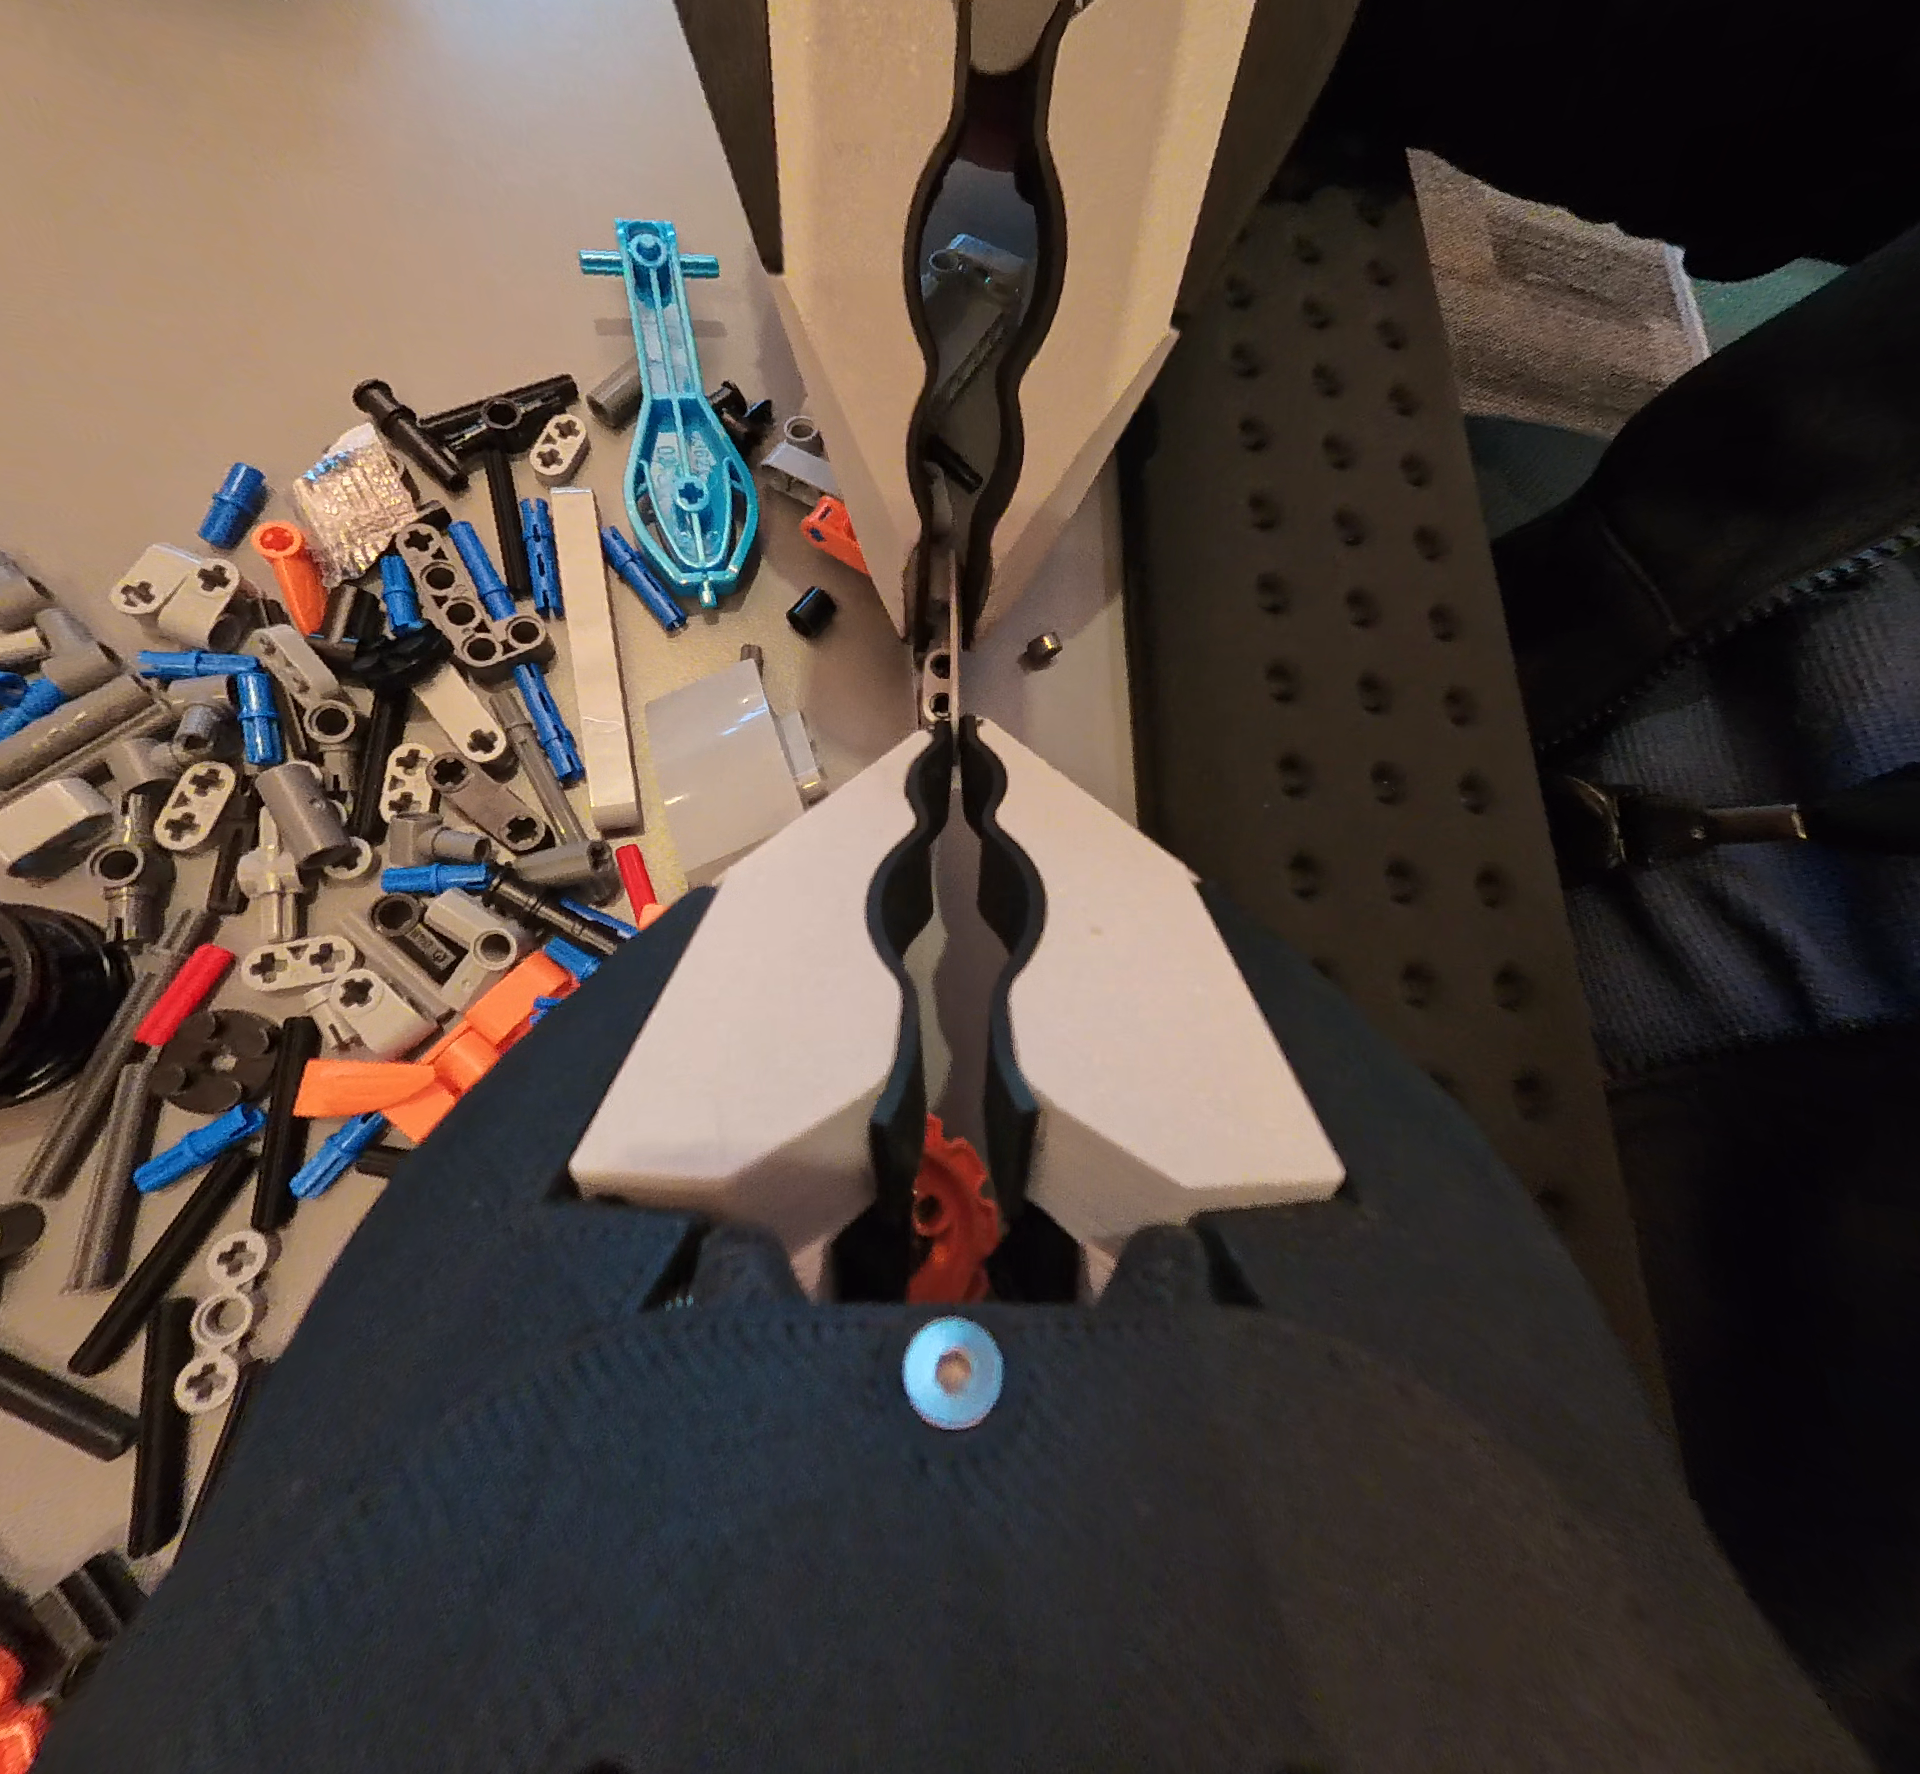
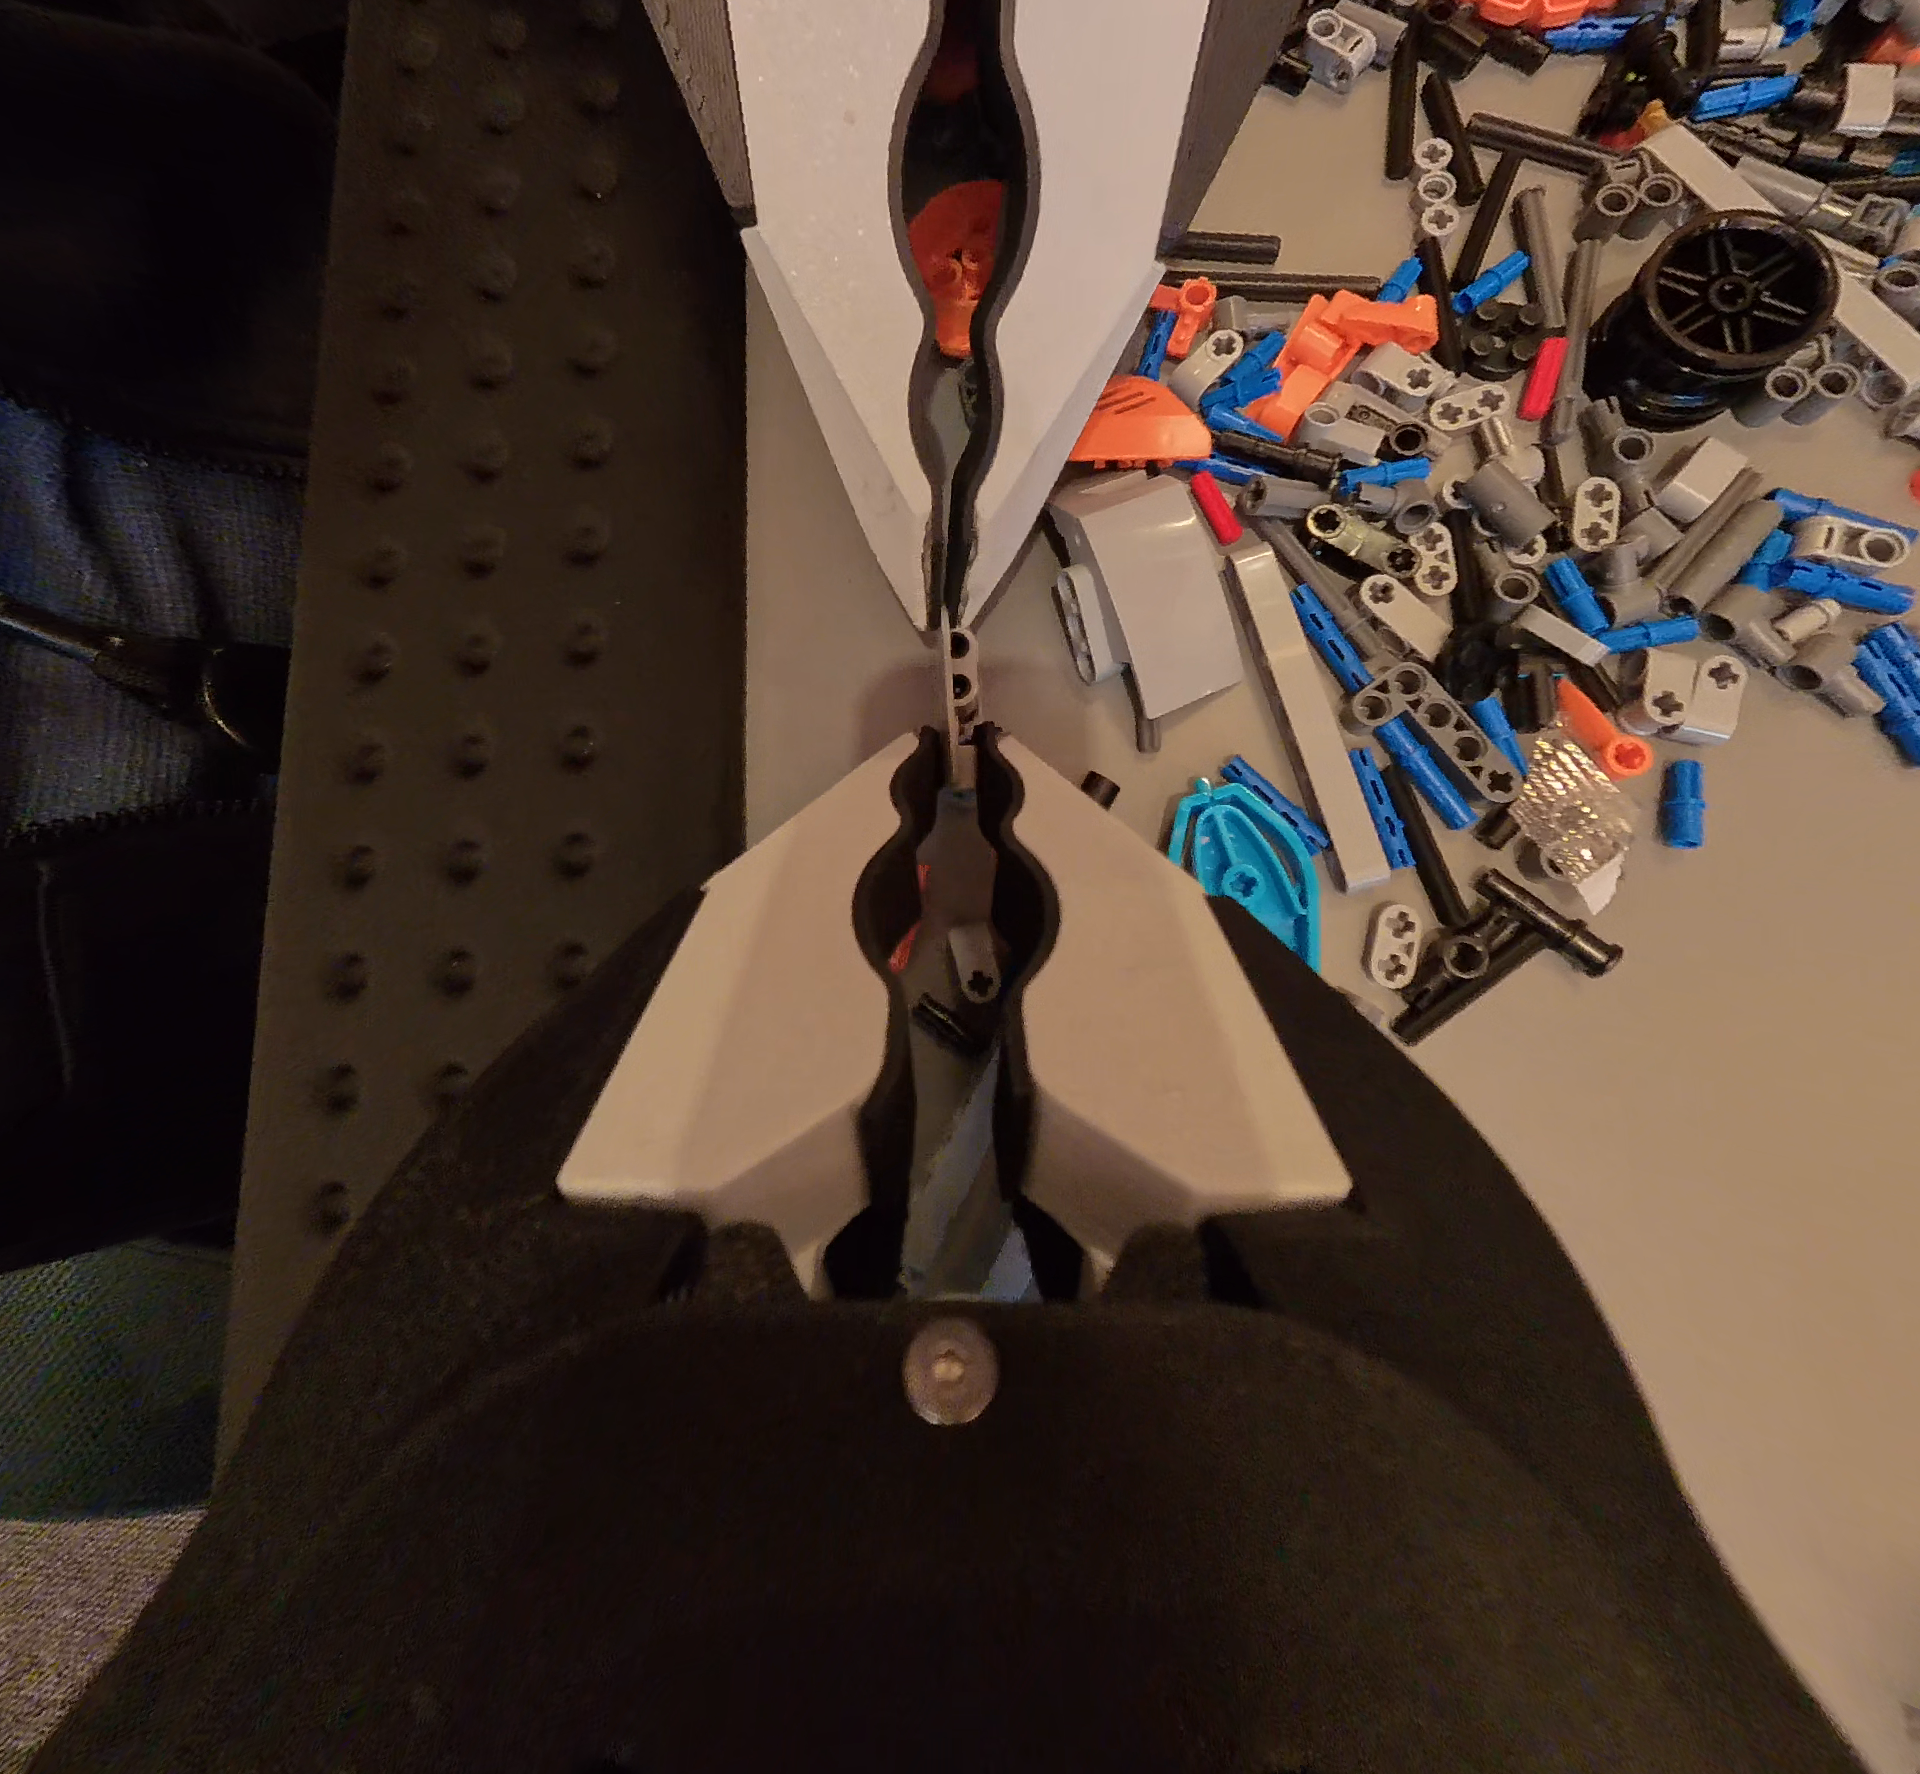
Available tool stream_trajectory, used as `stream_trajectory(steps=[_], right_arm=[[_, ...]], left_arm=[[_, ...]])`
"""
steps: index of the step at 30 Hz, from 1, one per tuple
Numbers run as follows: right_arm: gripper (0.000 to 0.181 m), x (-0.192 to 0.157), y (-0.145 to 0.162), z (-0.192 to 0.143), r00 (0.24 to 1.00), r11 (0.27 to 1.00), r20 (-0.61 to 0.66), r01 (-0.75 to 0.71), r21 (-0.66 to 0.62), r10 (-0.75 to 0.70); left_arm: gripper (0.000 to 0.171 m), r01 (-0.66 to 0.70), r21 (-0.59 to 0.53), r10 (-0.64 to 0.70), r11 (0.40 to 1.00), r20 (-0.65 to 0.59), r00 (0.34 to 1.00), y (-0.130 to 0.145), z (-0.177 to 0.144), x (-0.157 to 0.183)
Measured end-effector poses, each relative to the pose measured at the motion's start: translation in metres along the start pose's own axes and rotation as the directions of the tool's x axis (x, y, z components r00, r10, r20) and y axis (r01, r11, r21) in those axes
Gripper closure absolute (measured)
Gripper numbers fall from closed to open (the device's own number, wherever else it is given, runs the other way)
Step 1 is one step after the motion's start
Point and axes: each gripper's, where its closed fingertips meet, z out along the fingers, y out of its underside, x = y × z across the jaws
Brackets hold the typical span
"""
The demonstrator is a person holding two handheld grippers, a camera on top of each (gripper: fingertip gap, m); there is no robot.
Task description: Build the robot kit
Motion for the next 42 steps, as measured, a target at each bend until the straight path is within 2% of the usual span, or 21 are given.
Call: stream_trajectory(steps=[7,13,20,30,37,42], right_arm=[[0.176,0.002,0.001,0.002,1.000,1.000,0.007,0.005,-0.021,-0.005],[0.177,0.002,0.003,0.003,0.996,0.998,0.079,-0.034,-0.061,0.039],[0.177,0.003,0.005,0.005,0.992,0.992,0.117,-0.036,-0.123,0.050],[0.177,0.004,0.006,0.006,0.998,0.964,-0.005,0.066,-0.259,-0.069],[0.177,0.004,0.007,0.009,0.985,0.909,-0.064,0.125,-0.398,-0.163],[0.177,0.004,0.007,0.010,0.996,0.906,-0.032,0.066,-0.419,-0.087]], left_arm=[[0.171,-0.004,-0.004,0.004,1.000,0.018,1.000,0.000,-0.001,-0.002],[0.171,0.062,0.010,-0.062,0.998,-0.009,0.998,-0.001,-0.001,-0.003],[0.171,0.048,0.027,-0.048,0.998,0.001,0.999,-0.002,-0.002,-0.005],[0.171,-0.010,0.012,0.010,1.000,0.033,0.999,0.002,-0.001,-0.003],[0.171,-0.036,-0.014,0.037,0.999,0.050,0.998,0.008,-0.001,-0.004],[0.171,0.010,-0.036,-0.009,0.999,0.029,1.000,0.009,-0.001,-0.004]])
